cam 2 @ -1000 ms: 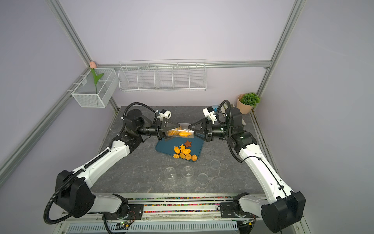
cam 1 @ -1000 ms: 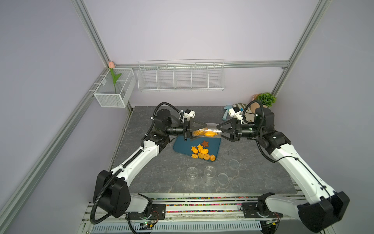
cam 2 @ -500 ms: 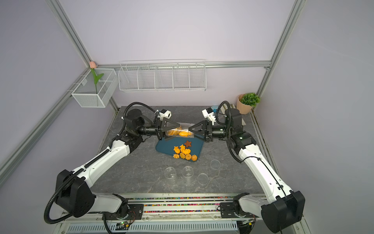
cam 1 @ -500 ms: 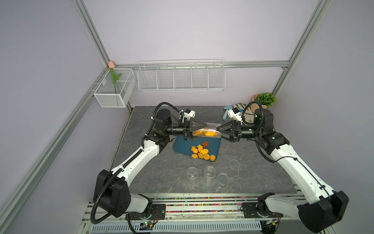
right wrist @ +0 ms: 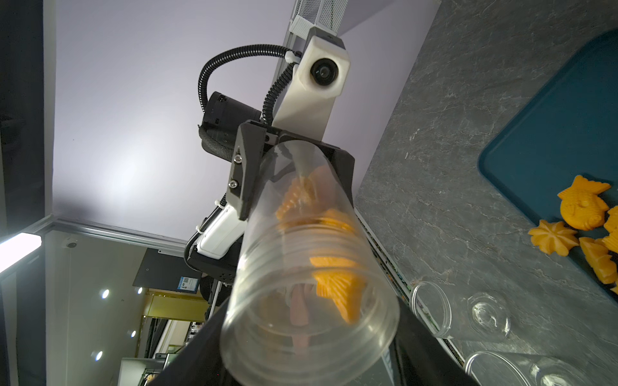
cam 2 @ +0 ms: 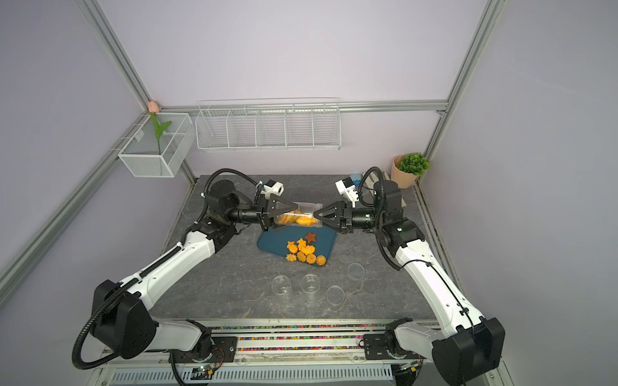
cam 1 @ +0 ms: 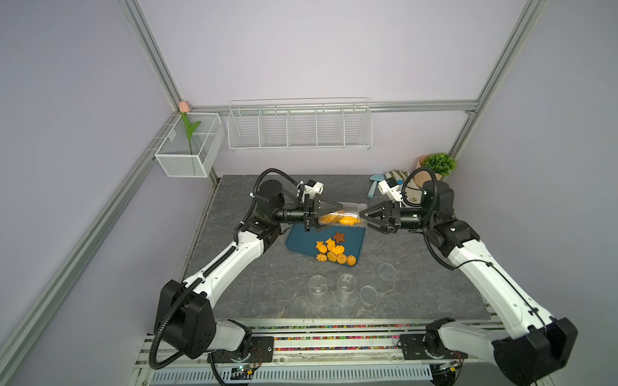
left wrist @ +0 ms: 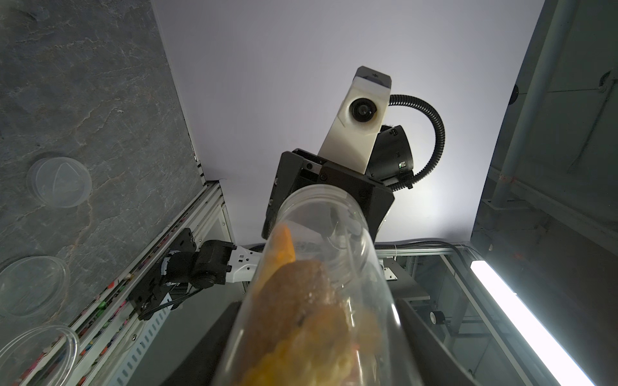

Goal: Pour the cookies out of the jar
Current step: Unscrew the lid from the jar.

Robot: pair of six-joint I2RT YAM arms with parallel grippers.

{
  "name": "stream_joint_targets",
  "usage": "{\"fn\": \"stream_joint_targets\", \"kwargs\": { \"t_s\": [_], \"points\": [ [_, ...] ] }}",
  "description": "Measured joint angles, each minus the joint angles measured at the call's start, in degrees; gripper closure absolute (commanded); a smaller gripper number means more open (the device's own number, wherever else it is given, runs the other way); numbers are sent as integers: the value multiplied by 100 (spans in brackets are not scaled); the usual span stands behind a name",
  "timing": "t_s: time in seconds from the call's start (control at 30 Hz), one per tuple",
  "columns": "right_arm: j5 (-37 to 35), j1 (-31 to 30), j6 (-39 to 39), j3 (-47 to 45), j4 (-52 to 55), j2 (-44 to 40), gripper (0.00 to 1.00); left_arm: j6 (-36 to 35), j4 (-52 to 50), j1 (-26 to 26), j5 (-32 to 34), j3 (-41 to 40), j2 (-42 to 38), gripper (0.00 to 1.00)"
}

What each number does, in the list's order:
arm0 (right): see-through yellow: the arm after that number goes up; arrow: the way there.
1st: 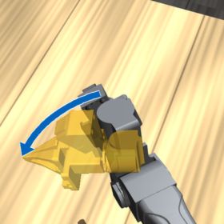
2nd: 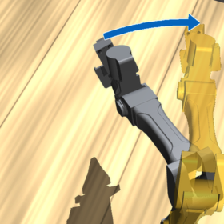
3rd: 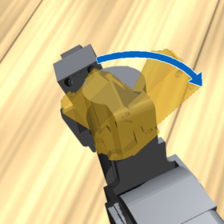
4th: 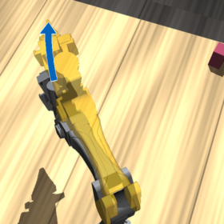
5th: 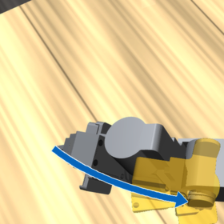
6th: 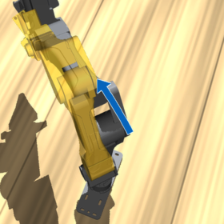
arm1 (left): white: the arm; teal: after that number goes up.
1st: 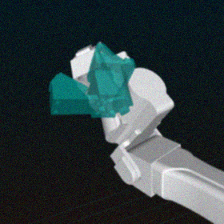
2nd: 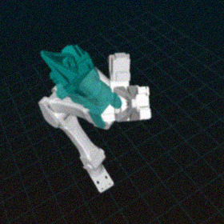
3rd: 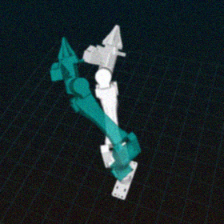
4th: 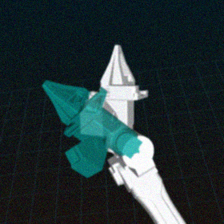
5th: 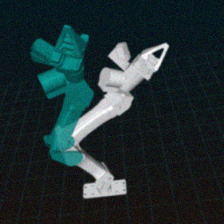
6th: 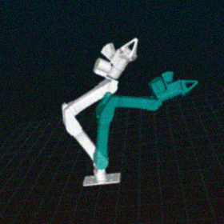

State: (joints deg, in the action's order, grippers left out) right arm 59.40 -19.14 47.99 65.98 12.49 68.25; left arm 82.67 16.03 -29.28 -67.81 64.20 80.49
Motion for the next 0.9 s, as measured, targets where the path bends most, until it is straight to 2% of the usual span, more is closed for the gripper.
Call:
{"fn": "stream_joint_targets", "kwargs": {
  "t_s": [0.17,0.43,0.7,0.9],
  "points": [
    [-254,59,-835,-98,232,-264,37,26,-7,2,-17,0,-2,41],
    [-901,33,-2074,-391,407,-772,36,114,0,2,7,0,-2,41],
    [-1956,146,-3051,-369,1707,-953,33,125,0,20,4,0,-2,41],
    [-2850,280,-3342,-446,2610,-817,33,125,0,28,7,0,-2,41]
  ]
}}
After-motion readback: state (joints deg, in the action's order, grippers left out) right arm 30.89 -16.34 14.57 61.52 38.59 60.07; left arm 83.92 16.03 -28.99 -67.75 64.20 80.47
